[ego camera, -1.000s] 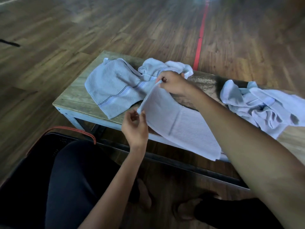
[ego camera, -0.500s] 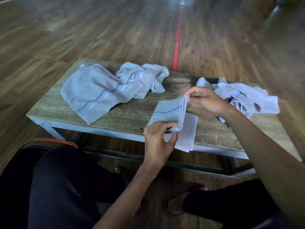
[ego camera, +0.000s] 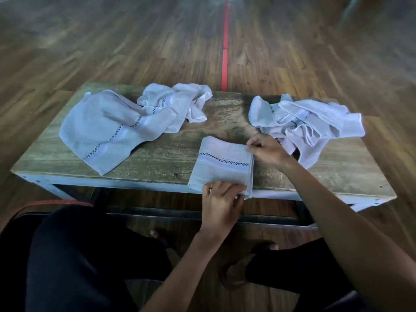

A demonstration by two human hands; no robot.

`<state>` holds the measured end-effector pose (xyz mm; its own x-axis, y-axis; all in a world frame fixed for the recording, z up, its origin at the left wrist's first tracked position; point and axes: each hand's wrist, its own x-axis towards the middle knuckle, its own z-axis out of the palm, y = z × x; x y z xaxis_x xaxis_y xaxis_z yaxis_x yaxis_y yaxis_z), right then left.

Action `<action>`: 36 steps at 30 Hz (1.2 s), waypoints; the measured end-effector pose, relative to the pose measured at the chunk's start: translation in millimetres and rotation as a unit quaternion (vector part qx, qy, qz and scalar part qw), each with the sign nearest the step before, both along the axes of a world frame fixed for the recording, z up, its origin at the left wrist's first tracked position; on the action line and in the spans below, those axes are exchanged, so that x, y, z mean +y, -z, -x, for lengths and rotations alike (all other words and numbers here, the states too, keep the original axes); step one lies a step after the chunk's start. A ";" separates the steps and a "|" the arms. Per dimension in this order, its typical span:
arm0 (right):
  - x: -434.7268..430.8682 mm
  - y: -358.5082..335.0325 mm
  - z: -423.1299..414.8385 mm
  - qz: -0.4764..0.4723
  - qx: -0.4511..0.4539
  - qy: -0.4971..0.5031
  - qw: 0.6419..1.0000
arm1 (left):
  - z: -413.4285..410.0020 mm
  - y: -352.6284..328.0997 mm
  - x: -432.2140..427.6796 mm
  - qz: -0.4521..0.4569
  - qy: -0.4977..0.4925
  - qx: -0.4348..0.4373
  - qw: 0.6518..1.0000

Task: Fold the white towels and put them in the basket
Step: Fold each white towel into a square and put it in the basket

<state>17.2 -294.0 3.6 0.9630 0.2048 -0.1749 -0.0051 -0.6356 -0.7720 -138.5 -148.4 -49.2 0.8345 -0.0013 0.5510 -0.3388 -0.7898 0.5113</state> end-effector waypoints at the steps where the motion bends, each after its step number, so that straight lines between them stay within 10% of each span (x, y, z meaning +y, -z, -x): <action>1: 1.2 0.6 0.5 0.029 -0.013 0.003 0.999 | -1.6 0.6 -1.7 -0.015 0.008 0.005 1.000; 7: 5.4 1.6 7.1 0.138 -0.072 0.026 0.988 | -23.2 -24.3 18.1 -0.041 0.014 -0.004 0.999; 11: 1.0 5.6 12.0 0.158 -0.058 -0.005 0.986 | -89.1 -47.0 54.3 -0.129 -0.025 0.138 0.982; 23: -2.0 9.8 -2.5 -0.035 -0.102 -0.024 0.994 | -184.9 -79.2 47.0 -0.137 0.253 0.399 0.871; 36: -0.3 -3.9 -22.4 -0.001 0.101 -0.111 0.989 | -158.1 -69.8 115.0 0.104 0.000 0.393 0.914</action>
